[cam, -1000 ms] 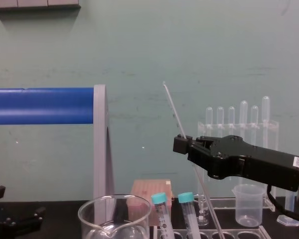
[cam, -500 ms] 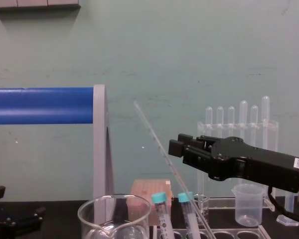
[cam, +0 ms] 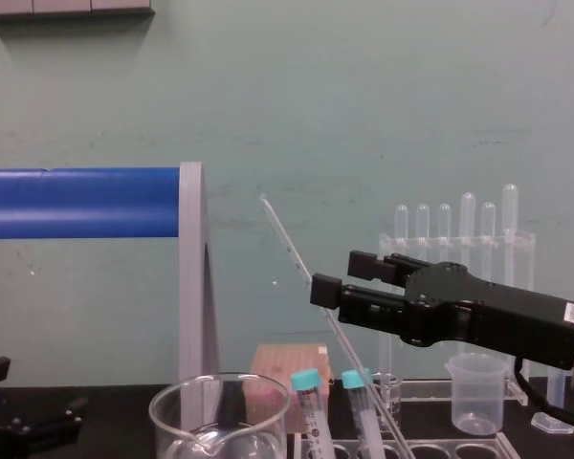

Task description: Hold the thermometer with one hand and immerse one end into the beaker, then reinsert it into the test tube rack.

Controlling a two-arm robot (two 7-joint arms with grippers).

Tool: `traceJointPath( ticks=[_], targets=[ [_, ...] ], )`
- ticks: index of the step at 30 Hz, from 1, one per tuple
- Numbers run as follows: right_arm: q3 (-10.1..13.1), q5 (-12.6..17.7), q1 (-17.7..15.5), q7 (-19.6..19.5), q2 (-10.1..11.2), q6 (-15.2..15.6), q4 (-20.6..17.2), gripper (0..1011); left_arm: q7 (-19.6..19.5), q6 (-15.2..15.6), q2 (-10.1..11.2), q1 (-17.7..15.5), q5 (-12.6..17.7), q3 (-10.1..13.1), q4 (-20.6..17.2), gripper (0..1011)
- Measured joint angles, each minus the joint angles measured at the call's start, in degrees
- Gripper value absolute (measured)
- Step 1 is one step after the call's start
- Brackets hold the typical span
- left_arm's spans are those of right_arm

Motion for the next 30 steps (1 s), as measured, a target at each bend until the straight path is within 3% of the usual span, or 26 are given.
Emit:
traceJointPath(
  ticks=[6, 9, 12, 13, 19, 25, 30],
  targets=[
    [2.9, 0.7, -2.4, -3.6, 1.7, 0.7, -3.9, 927, 0.0, 0.0, 0.0, 0.0, 0.0, 0.0, 0.0, 1008],
    [6.9, -0.2, -6.1, -11.7, 3.6, 3.3, -8.0, 1003, 0.0, 0.0, 0.0, 0.0, 0.0, 0.0, 0.0, 1008],
    [9.3, -1.3, -8.6, -17.0, 4.5, 4.9, -9.7, 1003, 0.0, 0.0, 0.0, 0.0, 0.0, 0.0, 0.0, 1008],
    [10.5, -2.3, -10.2, -20.4, 5.0, 6.5, -10.4, 1002, 0.0, 0.0, 0.0, 0.0, 0.0, 0.0, 0.0, 1008],
    [12.2, -6.2, -14.4, -30.9, 5.3, 14.5, -10.1, 1003, 0.0, 0.0, 0.0, 0.0, 0.0, 0.0, 0.0, 1008],
    [12.2, -7.6, -15.2, -33.7, 3.9, 17.9, -8.2, 1003, 0.0, 0.0, 0.0, 0.0, 0.0, 0.0, 0.0, 1008],
    [12.2, -7.6, -15.2, -33.6, 4.0, 17.8, -8.3, 1003, 0.0, 0.0, 0.0, 0.0, 0.0, 0.0, 0.0, 1008]
  ],
)
